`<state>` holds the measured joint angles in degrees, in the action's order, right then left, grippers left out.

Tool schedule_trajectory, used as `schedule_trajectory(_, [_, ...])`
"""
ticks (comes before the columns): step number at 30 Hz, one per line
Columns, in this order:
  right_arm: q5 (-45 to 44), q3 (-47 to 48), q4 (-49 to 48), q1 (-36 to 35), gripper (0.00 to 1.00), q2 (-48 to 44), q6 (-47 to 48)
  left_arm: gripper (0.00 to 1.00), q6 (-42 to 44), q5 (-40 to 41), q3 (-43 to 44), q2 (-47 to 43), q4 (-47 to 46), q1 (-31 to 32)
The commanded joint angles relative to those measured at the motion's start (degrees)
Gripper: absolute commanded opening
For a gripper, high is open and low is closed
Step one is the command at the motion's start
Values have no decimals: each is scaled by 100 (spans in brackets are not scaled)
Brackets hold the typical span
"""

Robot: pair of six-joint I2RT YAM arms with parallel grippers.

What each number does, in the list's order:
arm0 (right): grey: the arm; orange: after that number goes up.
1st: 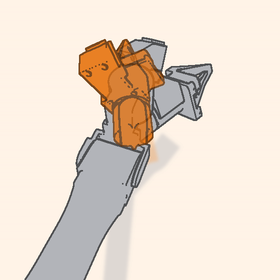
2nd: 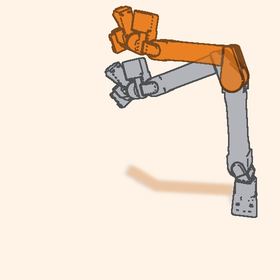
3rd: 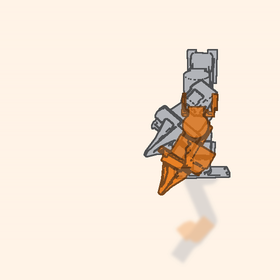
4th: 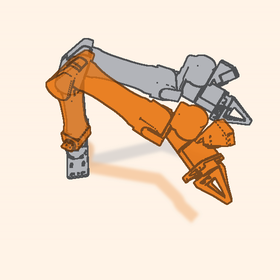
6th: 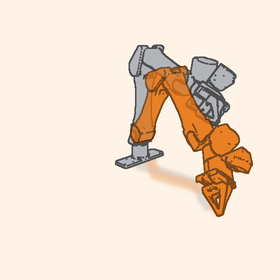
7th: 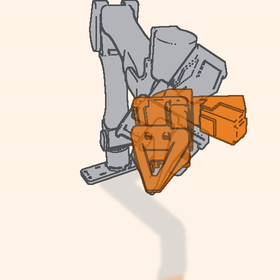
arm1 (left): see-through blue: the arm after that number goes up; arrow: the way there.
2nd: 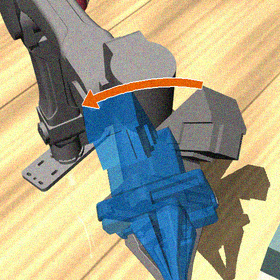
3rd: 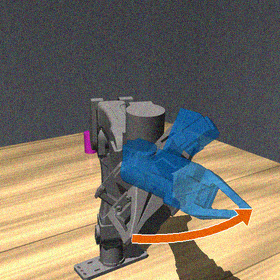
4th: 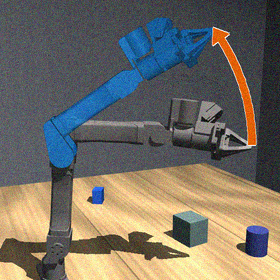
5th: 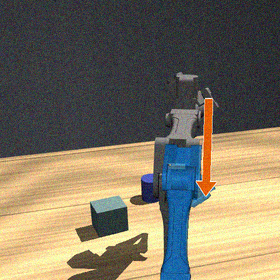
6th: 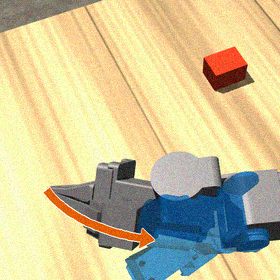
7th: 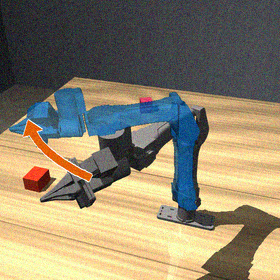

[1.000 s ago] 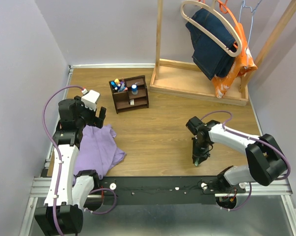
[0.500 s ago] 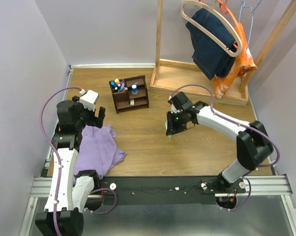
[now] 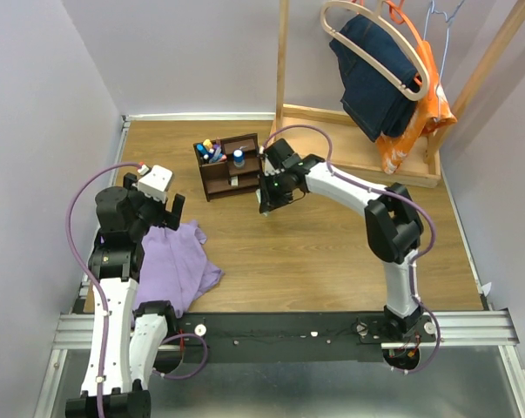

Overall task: Sort the stationery into containers
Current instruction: Place the pen in the storage box.

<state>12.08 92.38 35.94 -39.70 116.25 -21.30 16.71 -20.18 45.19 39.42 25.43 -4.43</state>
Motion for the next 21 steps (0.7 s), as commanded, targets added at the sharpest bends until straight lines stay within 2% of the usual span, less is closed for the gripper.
schedule_trajectory(1, [-135, 858, -52, -195, 1, 512, 126, 99, 113, 94, -177, -154, 58, -14])
schedule_trajectory(6, [-337, 1379, -88, -240, 1, 952, 126, 99, 148, 94, -265, -277, 76, -14])
schedule_trajectory(21, [-663, 1774, -219, -231, 1, 1444, 179, 99, 43, 111, -371, -374, 94, -14])
